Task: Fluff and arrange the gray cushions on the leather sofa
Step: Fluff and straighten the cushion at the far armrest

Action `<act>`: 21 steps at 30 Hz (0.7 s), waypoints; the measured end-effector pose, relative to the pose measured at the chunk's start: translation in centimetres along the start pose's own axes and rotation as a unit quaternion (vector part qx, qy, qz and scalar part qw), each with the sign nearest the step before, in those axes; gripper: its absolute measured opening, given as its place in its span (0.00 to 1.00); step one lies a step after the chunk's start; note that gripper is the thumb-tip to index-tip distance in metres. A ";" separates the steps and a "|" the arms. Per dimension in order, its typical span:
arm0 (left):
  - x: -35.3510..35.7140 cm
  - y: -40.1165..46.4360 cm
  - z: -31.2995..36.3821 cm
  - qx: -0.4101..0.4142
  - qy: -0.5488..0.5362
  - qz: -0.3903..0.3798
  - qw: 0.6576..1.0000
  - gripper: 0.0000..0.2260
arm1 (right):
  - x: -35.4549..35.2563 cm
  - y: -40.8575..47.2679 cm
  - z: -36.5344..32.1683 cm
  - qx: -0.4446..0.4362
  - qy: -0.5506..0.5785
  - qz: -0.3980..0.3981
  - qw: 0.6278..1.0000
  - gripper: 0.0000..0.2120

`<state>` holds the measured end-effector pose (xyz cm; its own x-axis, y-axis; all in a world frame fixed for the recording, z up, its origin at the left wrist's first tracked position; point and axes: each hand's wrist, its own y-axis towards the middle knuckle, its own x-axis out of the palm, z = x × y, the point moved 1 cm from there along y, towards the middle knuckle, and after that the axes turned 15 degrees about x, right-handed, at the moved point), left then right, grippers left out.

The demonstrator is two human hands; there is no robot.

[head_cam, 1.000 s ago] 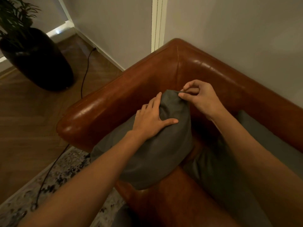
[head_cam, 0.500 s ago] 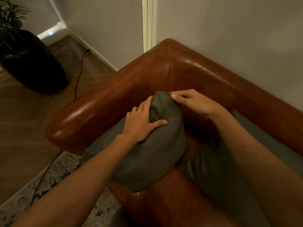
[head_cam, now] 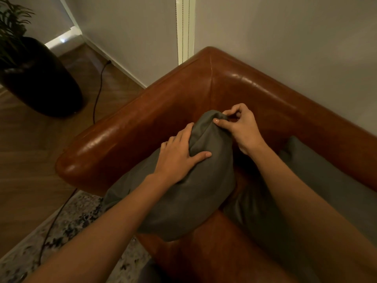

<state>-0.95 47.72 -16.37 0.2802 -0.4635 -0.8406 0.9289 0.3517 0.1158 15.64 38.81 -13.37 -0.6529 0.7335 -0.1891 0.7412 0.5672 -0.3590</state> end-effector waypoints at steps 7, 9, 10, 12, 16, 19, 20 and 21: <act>-0.1 0.4 -0.6 -0.001 -0.005 -0.018 1.000 0.42 | -0.8 1.4 -0.7 0.154 0.032 -0.181 0.971 0.13; -0.2 0.5 -0.9 -0.002 -0.003 -0.023 1.000 0.41 | -0.8 1.7 -0.5 0.105 -0.005 -0.159 0.982 0.12; -0.3 0.5 -0.9 0.001 -0.005 -0.024 1.000 0.41 | -0.8 1.9 -0.7 0.068 -0.011 -0.135 0.988 0.11; -0.6 0.9 -1.1 0.012 -0.029 -0.028 0.999 0.39 | -0.6 2.5 -0.7 0.031 0.001 -0.088 0.996 0.11; -2.0 1.0 -1.8 0.006 -0.064 -0.055 0.996 0.39 | -0.2 3.8 0.6 0.062 0.107 0.005 0.992 0.11; -3.2 -1.2 -2.6 -0.007 -0.033 -0.113 0.993 0.42 | -0.2 4.5 1.4 0.072 0.115 0.087 0.987 0.15; -3.5 -2.1 -3.2 -0.014 -0.021 -0.132 0.991 0.43 | 0.0 4.7 1.3 0.073 0.092 0.103 0.988 0.16; -3.9 -3.0 -3.8 -0.022 -0.015 -0.148 0.989 0.45 | 0.2 4.9 1.2 0.071 0.071 0.116 0.988 0.17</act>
<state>-5.79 51.59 -15.46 0.0063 -0.5746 -0.8184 0.9601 0.2324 -0.1558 19.00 41.26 -16.25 -0.4326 0.8884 -0.1538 0.8317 0.3273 -0.4486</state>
